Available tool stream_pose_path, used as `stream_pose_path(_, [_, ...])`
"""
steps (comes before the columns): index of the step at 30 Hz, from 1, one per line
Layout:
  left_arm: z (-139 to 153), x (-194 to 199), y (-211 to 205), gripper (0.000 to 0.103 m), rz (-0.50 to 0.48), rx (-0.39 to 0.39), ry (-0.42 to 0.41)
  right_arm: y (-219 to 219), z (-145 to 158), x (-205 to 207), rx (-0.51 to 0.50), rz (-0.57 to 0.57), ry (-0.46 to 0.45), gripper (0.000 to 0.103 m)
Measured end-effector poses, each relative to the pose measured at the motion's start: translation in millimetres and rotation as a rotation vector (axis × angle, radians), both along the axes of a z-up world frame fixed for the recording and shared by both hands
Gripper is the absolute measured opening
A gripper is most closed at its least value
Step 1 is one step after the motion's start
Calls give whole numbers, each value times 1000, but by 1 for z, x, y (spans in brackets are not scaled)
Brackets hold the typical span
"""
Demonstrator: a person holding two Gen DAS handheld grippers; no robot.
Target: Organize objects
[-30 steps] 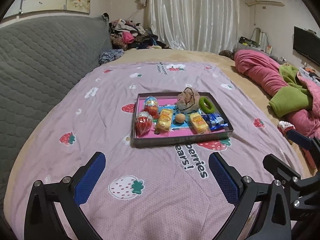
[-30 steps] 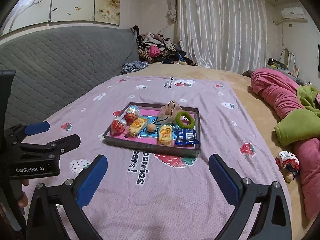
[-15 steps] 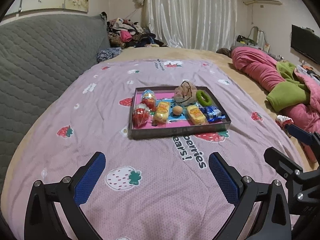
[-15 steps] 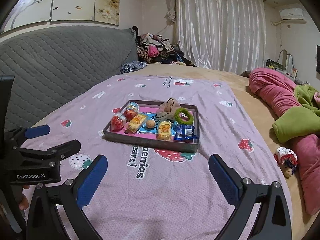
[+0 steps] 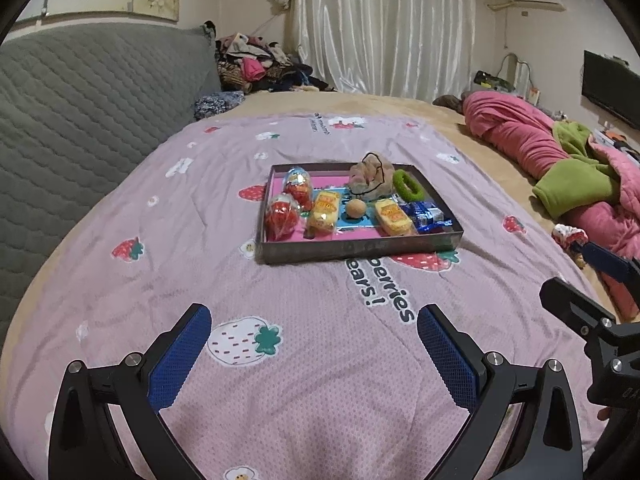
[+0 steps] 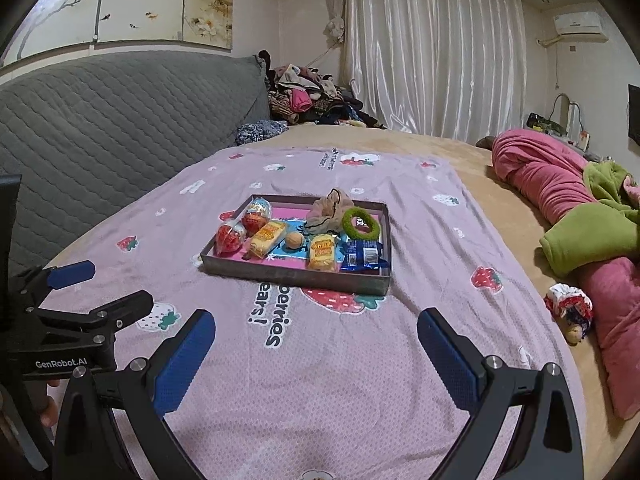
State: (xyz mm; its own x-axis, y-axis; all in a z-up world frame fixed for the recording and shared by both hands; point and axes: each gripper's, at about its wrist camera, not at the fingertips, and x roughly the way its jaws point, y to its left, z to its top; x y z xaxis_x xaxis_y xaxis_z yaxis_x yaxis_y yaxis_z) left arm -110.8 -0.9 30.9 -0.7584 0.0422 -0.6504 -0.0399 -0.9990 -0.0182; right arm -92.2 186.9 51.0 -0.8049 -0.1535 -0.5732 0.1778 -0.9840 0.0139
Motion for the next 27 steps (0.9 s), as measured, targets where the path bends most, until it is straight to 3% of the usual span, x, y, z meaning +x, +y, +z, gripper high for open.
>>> stream_pose_path(12, [-32,2,-3,103,-4,10,-16,4,-22,9,-27,-28,28,102])
stream_pose_path(27, [-69,-8,-5,103,16,-4,-54,5,-62,5,-33,-23,-26,102])
